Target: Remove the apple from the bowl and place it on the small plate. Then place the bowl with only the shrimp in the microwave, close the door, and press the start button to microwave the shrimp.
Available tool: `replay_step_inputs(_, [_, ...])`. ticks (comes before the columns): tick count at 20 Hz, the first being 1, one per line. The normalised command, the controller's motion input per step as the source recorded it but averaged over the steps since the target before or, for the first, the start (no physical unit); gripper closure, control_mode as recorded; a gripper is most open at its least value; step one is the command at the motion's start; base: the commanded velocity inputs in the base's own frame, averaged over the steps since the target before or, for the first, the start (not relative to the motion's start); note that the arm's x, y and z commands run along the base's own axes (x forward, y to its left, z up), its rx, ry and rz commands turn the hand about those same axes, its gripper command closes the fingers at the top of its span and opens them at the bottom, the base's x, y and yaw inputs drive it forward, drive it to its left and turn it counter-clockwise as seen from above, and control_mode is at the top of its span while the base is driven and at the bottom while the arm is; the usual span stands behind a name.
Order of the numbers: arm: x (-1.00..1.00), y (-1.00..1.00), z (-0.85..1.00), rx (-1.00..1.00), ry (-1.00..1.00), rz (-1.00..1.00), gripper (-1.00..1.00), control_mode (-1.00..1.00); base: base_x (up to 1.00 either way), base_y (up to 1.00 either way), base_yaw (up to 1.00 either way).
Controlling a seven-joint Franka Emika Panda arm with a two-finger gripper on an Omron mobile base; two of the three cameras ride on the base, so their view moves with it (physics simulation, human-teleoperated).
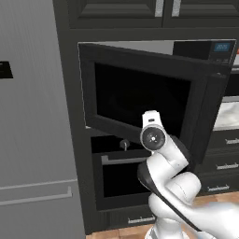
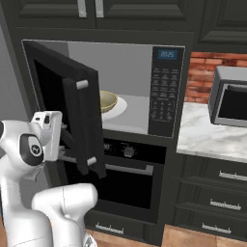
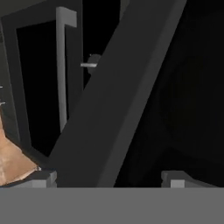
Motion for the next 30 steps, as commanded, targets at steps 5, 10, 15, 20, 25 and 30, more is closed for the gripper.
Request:
replay_step_inputs(5, [0.77, -0.38, 0.0, 0.03, 0.0, 0.1, -1.0, -1.0, 0.0, 0.0, 0.0])
replay_step_inputs(10, [0.72, -0.31, 0.0, 0.01, 0.0, 0.09, -1.0, -1.0, 0.0, 0.0, 0.0])
replay_step_inputs(15, [0.71, -0.12, 0.0, 0.0, 0.0, 0.08, -1.0, -1.0, 0.0, 0.0, 0.0])
replay_step_inputs(20, [0.68, 0.0, 0.0, 0.0, 0.0, 0.05, -1.0, -1.0, 0.0, 0.0, 0.0])
replay_step_inputs(25, [0.67, 0.0, 0.01, 0.0, 0.03, 0.04, -1.0, -1.0, 0.0, 0.0, 0.0])
replay_step_inputs(30, [0.5, 0.0, 0.07, 0.0, 0.08, 0.02, -1.0, -1.0, 0.0, 0.0, 0.0])
